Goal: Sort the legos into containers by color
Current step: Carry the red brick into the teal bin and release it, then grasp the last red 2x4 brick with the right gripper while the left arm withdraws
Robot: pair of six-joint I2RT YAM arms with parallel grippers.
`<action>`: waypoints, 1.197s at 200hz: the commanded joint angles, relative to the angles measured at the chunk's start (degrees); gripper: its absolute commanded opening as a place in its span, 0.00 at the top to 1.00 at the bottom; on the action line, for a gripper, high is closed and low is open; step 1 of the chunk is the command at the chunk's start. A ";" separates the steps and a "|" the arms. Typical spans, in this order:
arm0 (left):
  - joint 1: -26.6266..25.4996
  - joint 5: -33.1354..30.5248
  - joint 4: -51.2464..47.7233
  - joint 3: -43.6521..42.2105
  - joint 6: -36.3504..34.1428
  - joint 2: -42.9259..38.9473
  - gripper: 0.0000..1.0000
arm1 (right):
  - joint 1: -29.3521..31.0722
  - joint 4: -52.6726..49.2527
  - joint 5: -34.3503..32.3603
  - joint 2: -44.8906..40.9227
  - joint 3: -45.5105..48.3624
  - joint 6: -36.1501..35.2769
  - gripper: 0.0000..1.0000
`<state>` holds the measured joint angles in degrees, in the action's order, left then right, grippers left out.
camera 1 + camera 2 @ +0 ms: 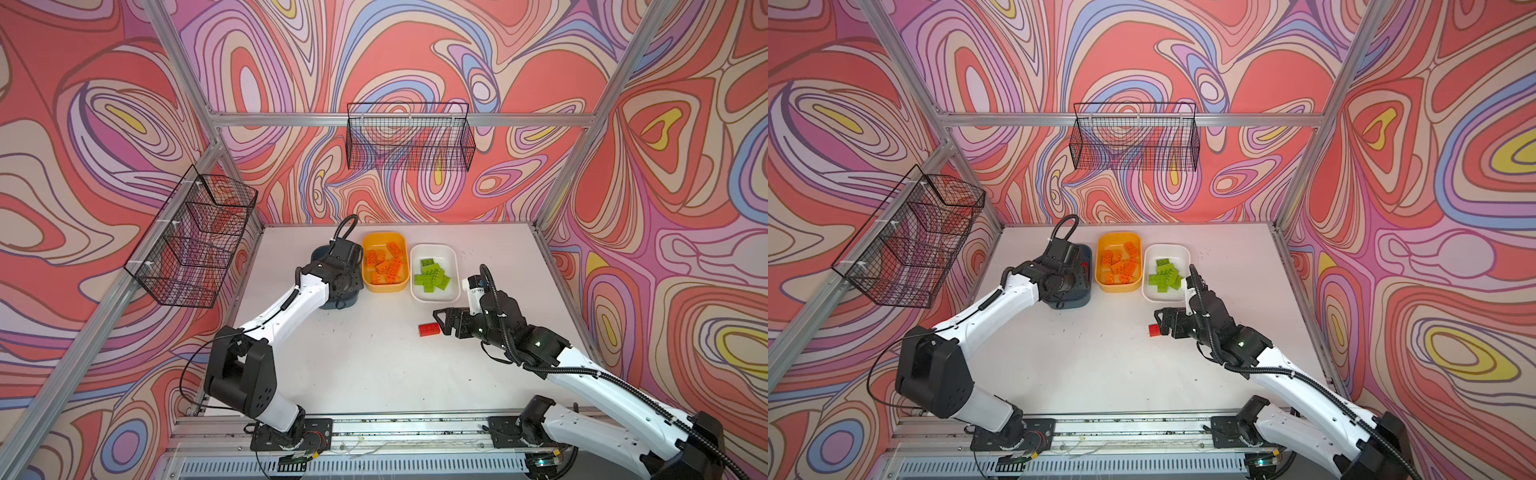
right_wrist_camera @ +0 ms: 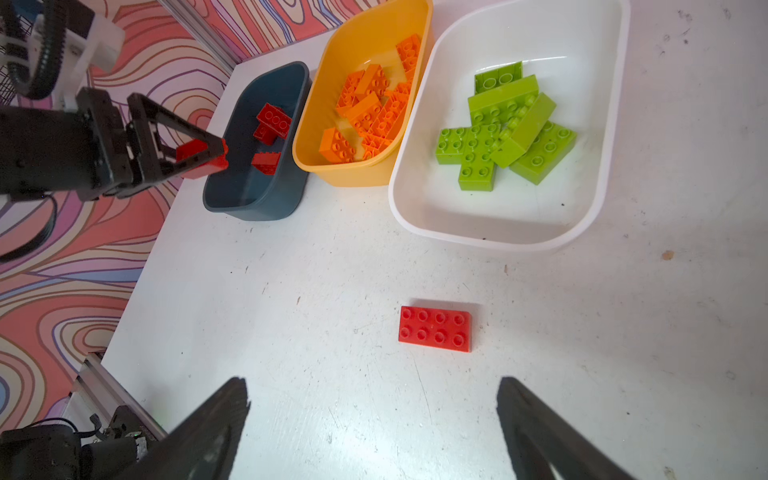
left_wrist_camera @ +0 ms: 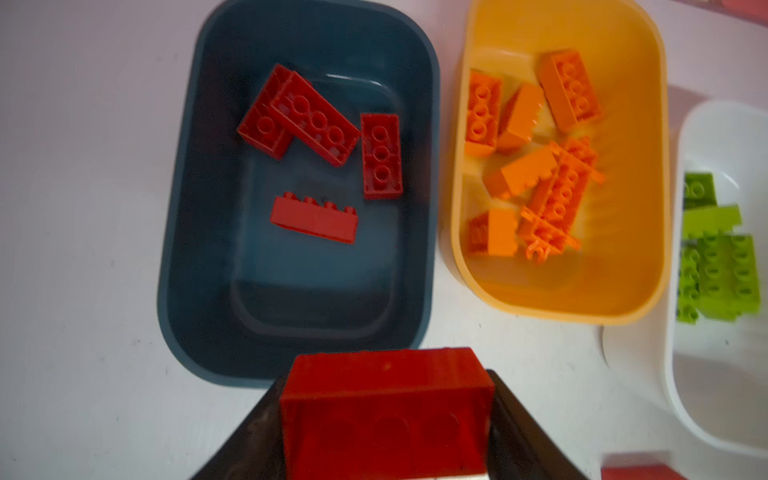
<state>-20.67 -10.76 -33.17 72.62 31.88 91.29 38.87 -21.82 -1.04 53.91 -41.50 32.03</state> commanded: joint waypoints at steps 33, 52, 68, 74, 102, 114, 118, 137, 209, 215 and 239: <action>6.68 3.74 -1.53 10.29 -2.60 13.32 0.40 | 0.25 -1.96 -2.24 0.14 -1.76 -0.69 0.02; 8.61 5.27 -2.54 13.57 -2.28 17.27 0.24 | 0.25 -1.97 -2.38 0.62 -1.49 -0.47 0.02; 8.89 5.99 -3.03 14.58 -2.19 18.18 0.13 | 0.24 -2.14 -3.31 1.17 -0.90 0.16 0.02; 8.89 6.66 -2.59 14.21 -1.92 17.86 0.11 | 0.24 -2.53 -4.09 1.56 -0.67 0.45 0.02; 8.39 9.68 1.77 8.43 -0.43 12.56 0.02 | 0.25 -4.45 -6.61 4.99 0.06 0.75 0.02; 7.57 10.10 3.27 5.12 -0.48 8.90 0.00 | 0.28 -3.91 -6.29 6.50 0.77 0.60 0.02; 7.16 10.15 3.70 3.95 -0.43 7.65 0.00 | 0.31 -3.62 -6.13 6.94 0.96 0.55 0.02; 4.84 10.07 6.04 -3.04 -0.32 0.87 0.00 | 0.35 -2.18 -4.88 9.82 1.75 0.49 0.02; -4.41 7.57 11.92 -33.50 7.83 -26.80 0.00 | 2.53 3.66 -4.69 23.49 0.08 -0.64 0.06; -4.39 8.07 12.00 -35.75 8.74 -28.95 0.00 | 3.05 3.95 -5.19 24.87 -0.43 -0.72 0.06; -4.50 8.88 11.58 -42.01 11.07 -36.20 0.00 | 5.60 4.85 -7.69 30.52 -2.77 -0.79 0.07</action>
<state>-24.93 -2.42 -22.41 34.63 38.57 60.51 42.33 -19.29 -5.67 80.73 -41.41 31.59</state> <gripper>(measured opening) 0.998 0.932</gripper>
